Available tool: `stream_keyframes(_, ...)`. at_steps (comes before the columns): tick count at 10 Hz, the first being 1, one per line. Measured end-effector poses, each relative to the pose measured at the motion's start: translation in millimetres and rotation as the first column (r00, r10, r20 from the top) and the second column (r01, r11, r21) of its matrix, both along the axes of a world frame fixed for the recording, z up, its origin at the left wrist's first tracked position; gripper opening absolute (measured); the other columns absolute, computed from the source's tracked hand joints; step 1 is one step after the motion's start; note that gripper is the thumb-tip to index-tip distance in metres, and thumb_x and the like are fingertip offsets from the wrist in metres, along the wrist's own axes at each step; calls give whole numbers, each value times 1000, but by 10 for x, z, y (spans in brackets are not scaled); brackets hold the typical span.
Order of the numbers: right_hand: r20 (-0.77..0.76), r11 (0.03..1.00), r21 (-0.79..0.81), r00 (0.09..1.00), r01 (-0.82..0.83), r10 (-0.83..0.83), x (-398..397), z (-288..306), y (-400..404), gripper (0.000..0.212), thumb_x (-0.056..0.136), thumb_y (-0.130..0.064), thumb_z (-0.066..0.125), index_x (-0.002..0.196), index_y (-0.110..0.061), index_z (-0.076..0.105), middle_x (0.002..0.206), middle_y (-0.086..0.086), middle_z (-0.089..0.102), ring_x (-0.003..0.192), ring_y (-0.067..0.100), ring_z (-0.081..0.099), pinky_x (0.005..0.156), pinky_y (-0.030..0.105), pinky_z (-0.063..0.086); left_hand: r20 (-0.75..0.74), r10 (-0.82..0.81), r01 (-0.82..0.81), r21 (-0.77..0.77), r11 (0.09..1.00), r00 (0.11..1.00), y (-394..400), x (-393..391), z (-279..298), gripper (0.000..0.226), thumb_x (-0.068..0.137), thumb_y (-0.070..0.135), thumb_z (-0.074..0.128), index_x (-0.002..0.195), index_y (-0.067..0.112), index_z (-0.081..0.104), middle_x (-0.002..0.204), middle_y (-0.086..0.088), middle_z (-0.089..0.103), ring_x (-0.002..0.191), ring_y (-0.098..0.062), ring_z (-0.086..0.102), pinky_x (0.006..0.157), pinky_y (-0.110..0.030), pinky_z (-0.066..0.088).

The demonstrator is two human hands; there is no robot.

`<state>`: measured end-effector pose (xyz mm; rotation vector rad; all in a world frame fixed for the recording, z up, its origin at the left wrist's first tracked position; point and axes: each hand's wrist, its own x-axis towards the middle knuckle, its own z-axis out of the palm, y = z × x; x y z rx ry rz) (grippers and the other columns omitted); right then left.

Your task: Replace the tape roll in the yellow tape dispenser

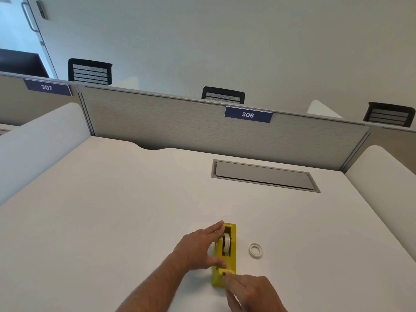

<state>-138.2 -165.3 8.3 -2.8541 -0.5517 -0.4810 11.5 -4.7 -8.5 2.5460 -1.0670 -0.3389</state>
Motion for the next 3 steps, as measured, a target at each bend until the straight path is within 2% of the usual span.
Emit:
stream_keyframes(1,-104,993,113,994,30,-18,-56,68,40,15,81,-40,63,95,-37,67,68,-17,71,52,1,60,51,8,49,-1,13,-13,3,1000,1000,10,-28,5,100,75,75,58,152,39,5,159,31,-1,138,-11,35,107,-36,43)
stream_keyframes(2,-125,972,224,991,72,-44,-76,106,22,26,67,-37,78,93,-35,72,68,-20,71,53,-1,61,54,4,48,13,13,-12,-38,999,1000,48,-51,-2,93,79,71,56,153,37,9,160,28,2,137,-10,34,107,-35,43)
stream_keyframes(3,-69,820,558,991,130,-111,-33,453,-66,28,65,-22,84,90,-32,74,54,-22,61,37,-4,46,47,8,44,52,43,-35,-145,989,998,120,-70,6,70,92,54,48,152,34,19,160,22,13,139,-9,32,111,-33,39)
